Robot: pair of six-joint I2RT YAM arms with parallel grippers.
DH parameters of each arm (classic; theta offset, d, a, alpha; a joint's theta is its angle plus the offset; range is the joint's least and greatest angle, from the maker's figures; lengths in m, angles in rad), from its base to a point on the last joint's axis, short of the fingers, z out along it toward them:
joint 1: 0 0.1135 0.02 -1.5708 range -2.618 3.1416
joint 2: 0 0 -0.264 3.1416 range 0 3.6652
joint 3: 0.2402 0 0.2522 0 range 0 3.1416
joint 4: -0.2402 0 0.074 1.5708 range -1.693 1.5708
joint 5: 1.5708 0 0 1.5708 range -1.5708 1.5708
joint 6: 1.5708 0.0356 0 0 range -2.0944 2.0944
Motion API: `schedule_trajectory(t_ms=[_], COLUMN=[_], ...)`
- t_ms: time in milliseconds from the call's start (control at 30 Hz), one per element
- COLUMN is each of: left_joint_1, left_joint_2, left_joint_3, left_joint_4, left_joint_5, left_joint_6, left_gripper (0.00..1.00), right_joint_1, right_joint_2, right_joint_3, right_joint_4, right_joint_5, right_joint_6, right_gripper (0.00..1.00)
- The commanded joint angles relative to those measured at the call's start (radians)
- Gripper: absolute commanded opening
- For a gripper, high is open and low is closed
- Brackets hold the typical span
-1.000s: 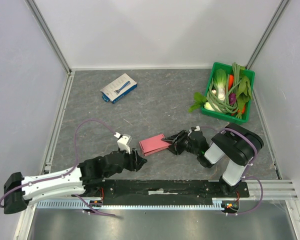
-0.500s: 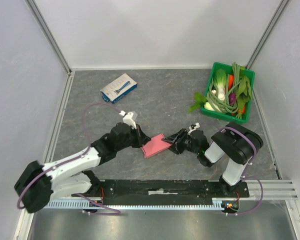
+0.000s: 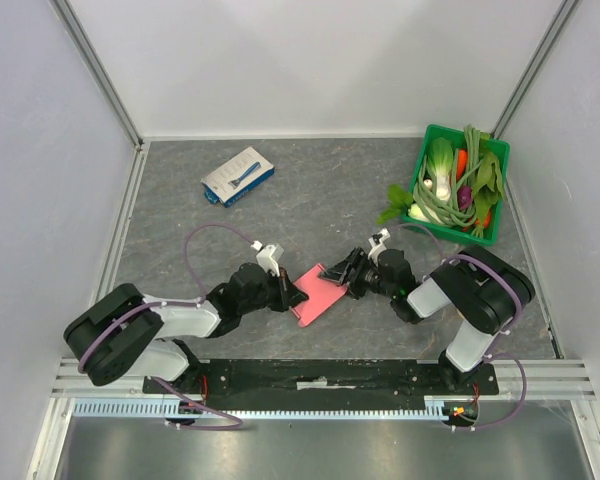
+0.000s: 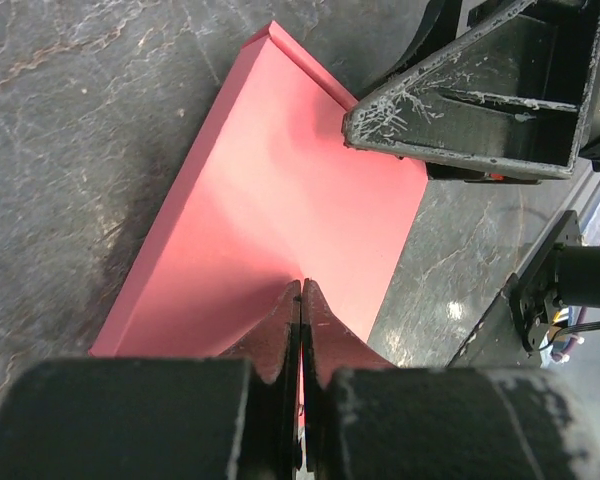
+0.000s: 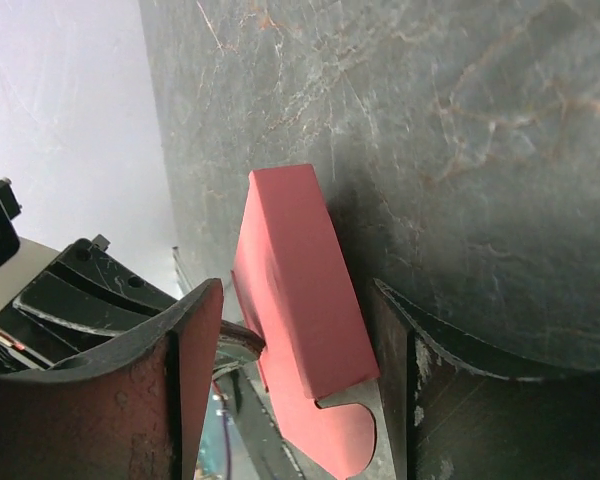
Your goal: Fold the paper box
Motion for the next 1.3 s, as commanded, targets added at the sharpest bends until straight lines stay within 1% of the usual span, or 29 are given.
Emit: schedule_trajectory(t_ms=[0,33,67,167,200,233,300,333,367,400,433,500,533,567,633,667,733,767,800,867,900,933,967,1000,1067,1133,1167,1233,1267], left_joint_1=[-0.001,-0.001,-0.001,-0.002,-0.002,-0.001,0.001,0.002,0.002,0.005,0.007,0.009,0.010,0.012,0.010,0.007,-0.025,-0.049,-0.109,-0.184,-0.262,-0.293,-0.312,-0.327,-0.333,-0.338,-0.349,-0.361,-0.372], left_joint_2=[0.067,0.061,0.053,0.001,-0.016,-0.060,-0.116,-0.183,-0.215,-0.255,-0.318,-0.376,-0.395,-0.416,-0.410,-0.391,-0.369,-0.357,-0.355,-0.358,-0.369,-0.381,-0.393,-0.419,-0.436,-0.423,-0.406,-0.337,-0.314], left_joint_3=[-0.044,-0.045,-0.045,-0.039,-0.038,-0.036,-0.023,-0.016,-0.010,0.003,0.013,0.036,0.045,0.053,0.083,0.094,0.109,0.117,0.126,0.119,0.110,0.091,0.045,0.024,-0.018,-0.033,-0.035,-0.026,-0.019], left_joint_4=[0.051,0.052,0.039,0.000,-0.029,-0.053,-0.134,-0.165,-0.196,-0.233,-0.297,-0.359,-0.400,-0.406,-0.413,-0.403,-0.386,-0.386,-0.380,-0.329,-0.301,-0.253,-0.157,-0.103,-0.010,0.028,0.037,0.054,0.058], left_joint_5=[0.007,-0.002,-0.004,-0.005,-0.002,0.004,0.010,0.015,0.015,0.012,0.001,-0.008,0.007,0.028,0.109,0.136,0.157,0.129,0.090,-0.046,-0.173,-0.216,-0.243,-0.237,-0.229,-0.202,-0.203,-0.244,-0.258], left_joint_6=[0.004,0.012,0.016,0.047,0.067,0.077,0.102,0.110,0.114,0.127,0.136,0.171,0.185,0.203,0.257,0.278,0.335,0.358,0.407,0.470,0.534,0.570,0.628,0.653,0.717,0.790,0.870,0.944,1.013], left_gripper=[0.02,0.02,0.02,0.03,0.04,0.07,0.12,0.20,0.23,0.28,0.37,0.47,0.55,0.57,0.59,0.59,0.59,0.59,0.59,0.59,0.59,0.58,0.59,0.60,0.60,0.60,0.60,0.59,0.58], right_joint_1=[-0.012,-0.016,-0.023,-0.035,-0.038,-0.044,-0.052,-0.058,-0.062,-0.066,-0.073,-0.082,-0.090,-0.093,-0.095,-0.095,-0.099,-0.104,-0.112,-0.141,-0.154,-0.186,-0.205,-0.240,-0.266,-0.280,-0.280,-0.282,-0.283], right_joint_2=[-0.008,-0.002,0.015,0.036,0.044,0.048,0.058,0.056,0.052,0.045,0.039,0.010,-0.019,-0.037,-0.098,-0.120,-0.171,-0.182,-0.188,-0.194,-0.197,-0.199,-0.200,-0.205,-0.206,-0.217,-0.225,-0.257,-0.269], right_joint_3=[0.048,0.061,0.073,0.073,0.072,0.070,0.056,0.053,0.049,0.049,0.046,0.047,0.052,0.070,0.096,0.127,0.151,0.177,0.193,0.220,0.220,0.219,0.219,0.219,0.220,0.222,0.225,0.234,0.237], right_joint_4=[-0.148,-0.166,-0.159,-0.102,-0.079,-0.049,0.004,0.016,0.015,0.013,0.009,-0.028,-0.112,-0.175,-0.352,-0.413,-0.548,-0.589,-0.672,-0.747,-0.787,-0.801,-0.826,-0.868,-0.890,-0.900,-0.901,-0.930,-0.950], right_joint_5=[-0.050,-0.068,-0.112,-0.158,-0.174,-0.182,-0.206,-0.209,-0.211,-0.219,-0.225,-0.225,-0.219,-0.208,-0.188,-0.179,-0.160,-0.159,-0.160,-0.176,-0.185,-0.195,-0.205,-0.205,-0.228,-0.245,-0.252,-0.245,-0.234], right_joint_6=[-0.213,-0.235,-0.253,-0.292,-0.296,-0.293,-0.287,-0.278,-0.272,-0.261,-0.231,-0.185,-0.140,-0.123,-0.112,-0.108,-0.105,-0.112,-0.118,-0.122,-0.112,-0.108,-0.108,-0.115,-0.117,-0.093,-0.088,-0.077,-0.074], right_gripper=[0.67,0.67,0.65,0.59,0.54,0.46,0.40,0.32,0.30,0.29,0.28,0.28,0.28,0.29,0.31,0.32,0.32,0.32,0.32,0.32,0.32,0.32,0.32,0.32,0.32,0.32,0.32,0.32,0.32])
